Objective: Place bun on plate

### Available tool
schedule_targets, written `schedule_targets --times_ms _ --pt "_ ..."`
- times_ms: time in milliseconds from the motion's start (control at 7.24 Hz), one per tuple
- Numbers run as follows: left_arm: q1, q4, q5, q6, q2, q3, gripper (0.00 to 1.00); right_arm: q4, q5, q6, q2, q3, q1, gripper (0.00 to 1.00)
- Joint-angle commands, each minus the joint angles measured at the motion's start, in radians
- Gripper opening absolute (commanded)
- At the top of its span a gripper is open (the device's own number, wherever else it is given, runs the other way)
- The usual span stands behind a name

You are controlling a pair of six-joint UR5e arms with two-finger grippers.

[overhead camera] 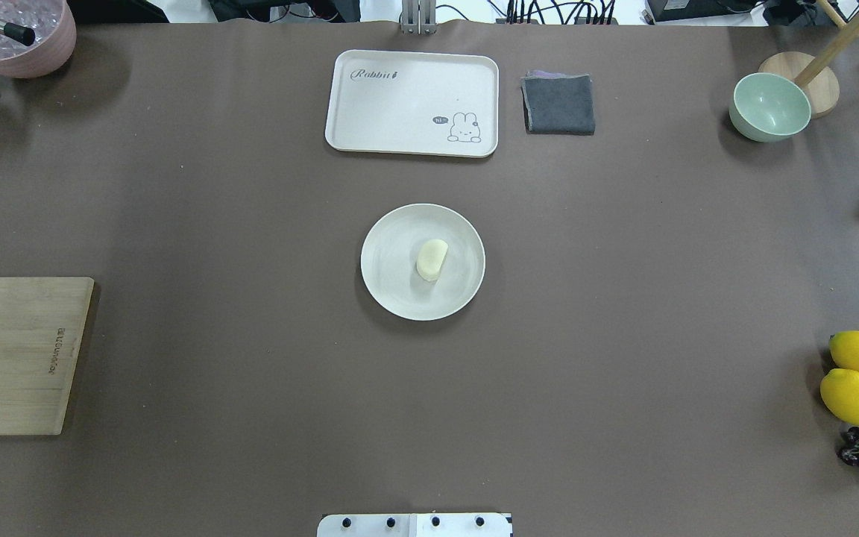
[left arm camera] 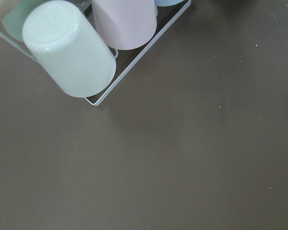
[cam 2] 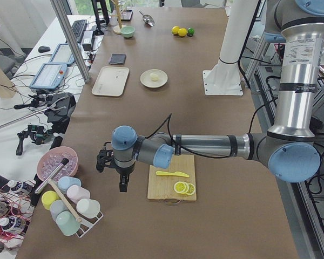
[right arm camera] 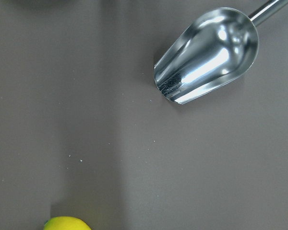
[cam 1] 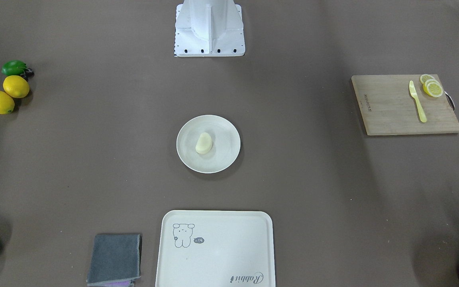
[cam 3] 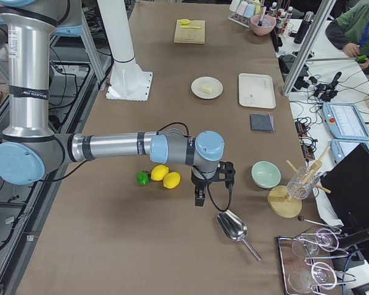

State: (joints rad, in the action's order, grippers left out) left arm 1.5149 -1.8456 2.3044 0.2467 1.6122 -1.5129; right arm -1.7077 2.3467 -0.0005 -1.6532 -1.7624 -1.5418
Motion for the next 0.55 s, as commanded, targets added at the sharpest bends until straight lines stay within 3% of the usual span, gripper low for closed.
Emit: schedule_targets --times_ms 0,415 --pt "0.041 0.017 0.050 -0.001 0.009 -0.018 0.98 0.000 0.000 0.000 0.001 -0.003 0.000 1.00" --pt "0.041 0.068 0.053 -0.001 -0.005 -0.092 0.98 0.000 -0.001 0.000 0.001 -0.003 0.003 1.00"
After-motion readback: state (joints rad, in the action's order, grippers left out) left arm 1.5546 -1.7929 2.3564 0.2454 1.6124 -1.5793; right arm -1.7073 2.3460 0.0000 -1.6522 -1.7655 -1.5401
